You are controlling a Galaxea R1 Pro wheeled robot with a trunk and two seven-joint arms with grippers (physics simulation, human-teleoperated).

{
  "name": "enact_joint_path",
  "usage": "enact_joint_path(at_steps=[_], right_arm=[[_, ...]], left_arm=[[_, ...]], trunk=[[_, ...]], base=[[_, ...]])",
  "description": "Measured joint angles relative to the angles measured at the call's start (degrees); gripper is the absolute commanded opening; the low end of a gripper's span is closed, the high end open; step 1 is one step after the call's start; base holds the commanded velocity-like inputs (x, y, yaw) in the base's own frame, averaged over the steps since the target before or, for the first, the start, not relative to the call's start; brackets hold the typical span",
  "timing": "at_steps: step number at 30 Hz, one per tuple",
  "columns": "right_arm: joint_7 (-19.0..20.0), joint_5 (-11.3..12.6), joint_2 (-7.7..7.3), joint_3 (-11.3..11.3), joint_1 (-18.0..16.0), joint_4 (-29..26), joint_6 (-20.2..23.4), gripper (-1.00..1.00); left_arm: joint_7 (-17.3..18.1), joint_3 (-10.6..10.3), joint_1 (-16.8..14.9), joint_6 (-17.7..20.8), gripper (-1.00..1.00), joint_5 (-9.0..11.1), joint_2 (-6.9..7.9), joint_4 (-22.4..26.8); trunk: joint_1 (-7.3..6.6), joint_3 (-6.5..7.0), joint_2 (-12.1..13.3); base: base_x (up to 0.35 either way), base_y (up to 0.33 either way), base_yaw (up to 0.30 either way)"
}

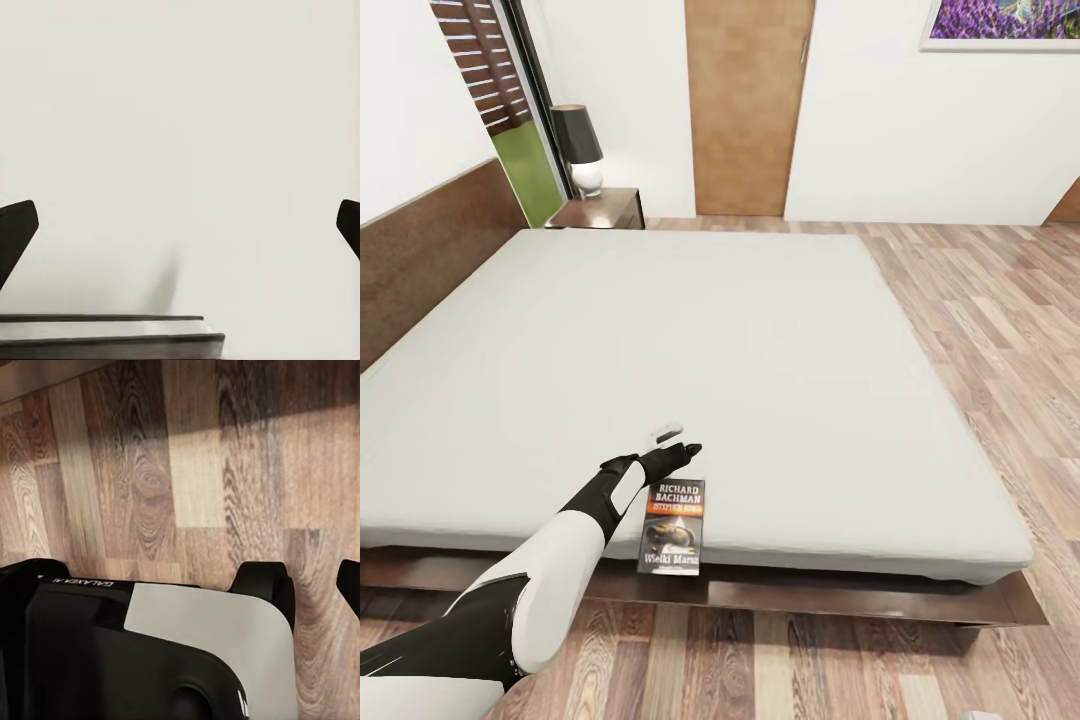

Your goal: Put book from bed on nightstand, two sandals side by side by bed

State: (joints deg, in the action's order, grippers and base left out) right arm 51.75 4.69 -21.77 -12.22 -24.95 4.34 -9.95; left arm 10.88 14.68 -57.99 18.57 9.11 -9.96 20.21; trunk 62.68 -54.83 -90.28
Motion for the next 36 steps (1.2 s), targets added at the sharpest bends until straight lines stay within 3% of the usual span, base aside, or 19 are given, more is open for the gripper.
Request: enact_joint_path(at_steps=[29, 33, 35, 36], right_arm=[[0.04, 0.00, -0.01, 0.00, 0.00, 0.05, 0.00, 1.00], [0.04, 0.00, 0.00, 0.05, 0.02, 0.03, 0.00, 1.00], [-0.01, 0.00, 0.00, 0.01, 0.01, 0.04, 0.00, 1.00], [-0.03, 0.00, 0.00, 0.02, 0.01, 0.05, 0.00, 1.00]], left_arm=[[0.18, 0.28, 0.00, 0.05, 1.00, 0.04, 0.00, 0.11], [3.08, 0.41, 0.00, 0.13, 1.00, 0.05, 0.00, 0.18], [8.16, 0.63, 0.00, 0.24, 1.00, 0.07, 0.94, 0.20], [14.27, 0.79, 0.00, 0.41, 1.00, 0.09, 2.46, 0.24]], trunk=[[0.00, 0.00, 0.00], [0.00, 0.00, 0.00], [0.00, 0.00, 0.00], [0.00, 0.00, 0.00]], base=[[0.000, 0.000, 0.000], [0.000, 0.000, 0.000], [0.000, 0.000, 0.000], [0.000, 0.000, 0.000]])
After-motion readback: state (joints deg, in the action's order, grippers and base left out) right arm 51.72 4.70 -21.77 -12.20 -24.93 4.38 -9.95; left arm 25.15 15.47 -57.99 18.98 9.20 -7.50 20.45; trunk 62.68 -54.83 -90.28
